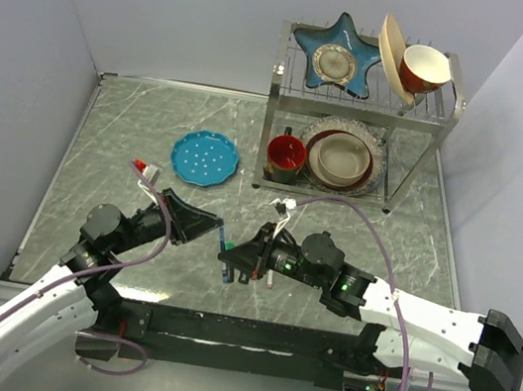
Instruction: Insert the pens into the pen caps
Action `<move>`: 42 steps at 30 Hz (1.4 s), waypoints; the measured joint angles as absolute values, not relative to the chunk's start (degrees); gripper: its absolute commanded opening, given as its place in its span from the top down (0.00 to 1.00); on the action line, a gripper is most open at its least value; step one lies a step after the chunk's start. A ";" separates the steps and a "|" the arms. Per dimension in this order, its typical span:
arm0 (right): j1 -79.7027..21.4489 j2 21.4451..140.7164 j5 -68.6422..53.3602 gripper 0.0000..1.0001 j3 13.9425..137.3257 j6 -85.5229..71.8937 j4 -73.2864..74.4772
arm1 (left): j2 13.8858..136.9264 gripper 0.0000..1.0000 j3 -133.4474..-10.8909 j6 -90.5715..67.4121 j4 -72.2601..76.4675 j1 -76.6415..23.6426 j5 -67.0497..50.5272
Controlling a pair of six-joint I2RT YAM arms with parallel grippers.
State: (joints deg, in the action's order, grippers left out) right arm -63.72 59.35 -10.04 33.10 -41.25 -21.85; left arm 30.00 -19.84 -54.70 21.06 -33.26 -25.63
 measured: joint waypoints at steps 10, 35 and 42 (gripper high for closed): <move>-64.25 59.66 -9.89 1.00 33.98 -40.97 -21.32 | 27.16 0.99 -18.33 -54.92 19.77 -33.26 -26.13; -64.25 62.78 -8.19 1.00 38.44 -35.81 -18.96 | 26.13 0.48 -14.17 -55.37 20.08 -33.36 -27.97; -64.25 63.77 -9.23 1.00 38.44 -36.36 -20.64 | 26.85 0.58 -17.08 -53.17 17.21 -33.45 -27.59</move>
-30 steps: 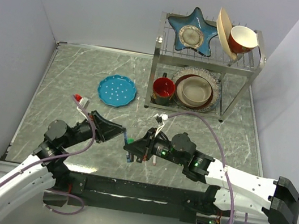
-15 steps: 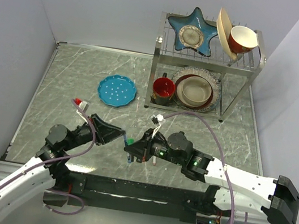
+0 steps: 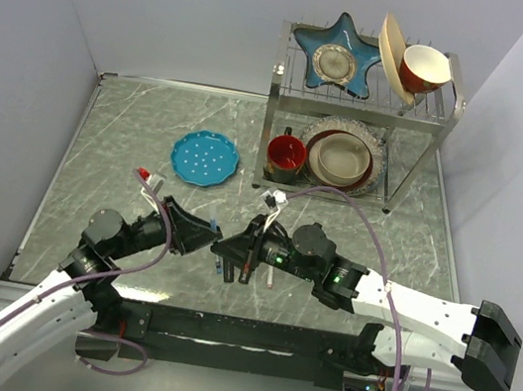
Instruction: Insert the pens into the pen caps
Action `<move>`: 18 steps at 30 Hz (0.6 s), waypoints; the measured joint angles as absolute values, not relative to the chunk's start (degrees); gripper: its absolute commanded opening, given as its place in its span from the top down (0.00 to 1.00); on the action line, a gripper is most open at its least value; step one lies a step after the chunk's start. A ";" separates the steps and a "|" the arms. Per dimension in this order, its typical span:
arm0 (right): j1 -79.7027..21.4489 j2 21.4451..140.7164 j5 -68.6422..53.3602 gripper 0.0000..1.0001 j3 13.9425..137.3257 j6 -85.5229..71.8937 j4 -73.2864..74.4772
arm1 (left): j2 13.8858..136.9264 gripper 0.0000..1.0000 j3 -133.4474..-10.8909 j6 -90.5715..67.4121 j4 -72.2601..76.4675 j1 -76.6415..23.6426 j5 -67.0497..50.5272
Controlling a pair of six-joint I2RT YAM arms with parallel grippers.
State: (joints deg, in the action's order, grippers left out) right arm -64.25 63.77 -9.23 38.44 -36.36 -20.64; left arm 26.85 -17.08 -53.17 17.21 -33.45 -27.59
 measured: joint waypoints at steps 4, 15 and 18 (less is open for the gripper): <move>-64.36 63.77 -9.43 1.00 38.44 -36.67 -20.75 | 26.70 0.96 -17.10 -53.84 17.63 -33.45 -27.81; -64.38 62.52 -12.01 0.59 37.30 -37.58 -21.43 | 24.86 0.99 -17.30 -55.40 17.34 -33.74 -27.90; -64.47 61.45 -12.67 0.58 35.92 -37.76 -21.71 | 24.58 0.99 -18.46 -55.37 16.45 -33.74 -27.62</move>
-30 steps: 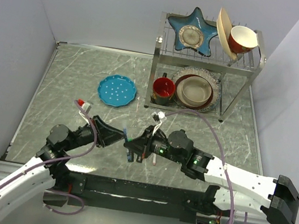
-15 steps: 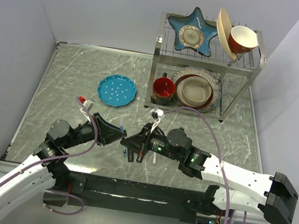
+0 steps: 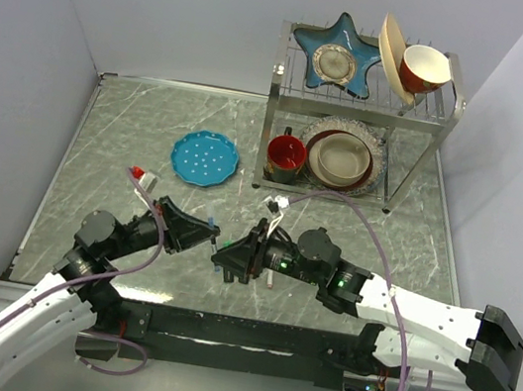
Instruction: Insert the pens into the pen caps
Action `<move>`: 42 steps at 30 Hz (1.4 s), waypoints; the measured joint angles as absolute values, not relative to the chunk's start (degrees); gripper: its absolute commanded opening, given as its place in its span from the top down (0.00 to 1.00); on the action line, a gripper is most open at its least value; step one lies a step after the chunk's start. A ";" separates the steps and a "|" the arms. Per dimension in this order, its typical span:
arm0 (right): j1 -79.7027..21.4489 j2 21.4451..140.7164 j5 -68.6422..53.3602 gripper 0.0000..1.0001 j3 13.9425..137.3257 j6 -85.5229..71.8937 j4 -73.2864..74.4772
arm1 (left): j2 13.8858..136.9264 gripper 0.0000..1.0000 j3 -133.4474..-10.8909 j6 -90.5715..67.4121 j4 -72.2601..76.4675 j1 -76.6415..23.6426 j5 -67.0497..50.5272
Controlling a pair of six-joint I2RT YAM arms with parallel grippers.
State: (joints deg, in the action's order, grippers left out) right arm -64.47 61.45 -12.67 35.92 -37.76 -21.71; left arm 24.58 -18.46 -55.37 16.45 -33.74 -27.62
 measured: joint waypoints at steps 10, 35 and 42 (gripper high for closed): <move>-64.93 62.94 -14.70 0.80 35.86 -38.17 -23.00 | 26.39 0.99 -19.97 -56.16 17.72 -33.74 -28.05; -65.25 59.92 -14.87 1.00 34.06 -39.55 -26.50 | 29.87 0.22 -26.15 -54.54 15.81 -33.63 -26.55; -65.49 57.95 -14.90 1.00 32.80 -39.51 -25.69 | 31.66 0.26 -28.12 -53.56 14.76 -33.63 -25.47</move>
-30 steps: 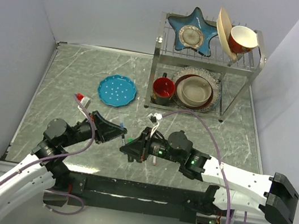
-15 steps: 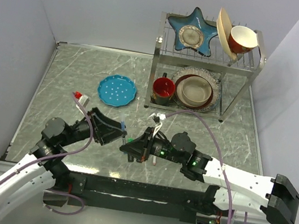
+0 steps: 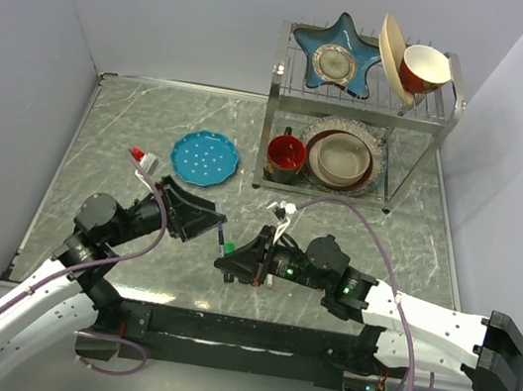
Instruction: Insert the pens into the pen caps
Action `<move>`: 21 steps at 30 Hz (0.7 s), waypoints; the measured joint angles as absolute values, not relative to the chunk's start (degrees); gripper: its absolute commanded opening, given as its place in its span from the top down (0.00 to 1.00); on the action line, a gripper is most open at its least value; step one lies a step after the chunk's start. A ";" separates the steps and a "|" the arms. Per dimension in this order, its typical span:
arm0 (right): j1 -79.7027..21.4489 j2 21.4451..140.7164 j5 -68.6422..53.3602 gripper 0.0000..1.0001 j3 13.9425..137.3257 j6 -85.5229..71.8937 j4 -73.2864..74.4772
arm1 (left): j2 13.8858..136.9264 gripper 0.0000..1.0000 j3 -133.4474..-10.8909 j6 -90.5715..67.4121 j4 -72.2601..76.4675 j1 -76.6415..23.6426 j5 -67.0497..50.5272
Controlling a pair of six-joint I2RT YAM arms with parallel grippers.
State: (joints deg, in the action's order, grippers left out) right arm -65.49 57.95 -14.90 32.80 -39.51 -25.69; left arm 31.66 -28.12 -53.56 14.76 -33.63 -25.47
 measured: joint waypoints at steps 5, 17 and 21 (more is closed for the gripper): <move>-65.49 57.52 -14.96 1.00 32.49 -39.20 -24.97 | 31.70 0.29 -30.06 -52.69 13.56 -33.63 -24.21; -65.87 56.82 -15.75 1.00 32.51 -39.11 -23.42 | 31.27 0.80 -30.92 -52.16 12.21 -33.63 -22.81; -65.87 56.55 -15.68 1.00 33.01 -38.65 -21.54 | 31.03 0.99 -30.44 -52.97 12.73 -33.63 -24.08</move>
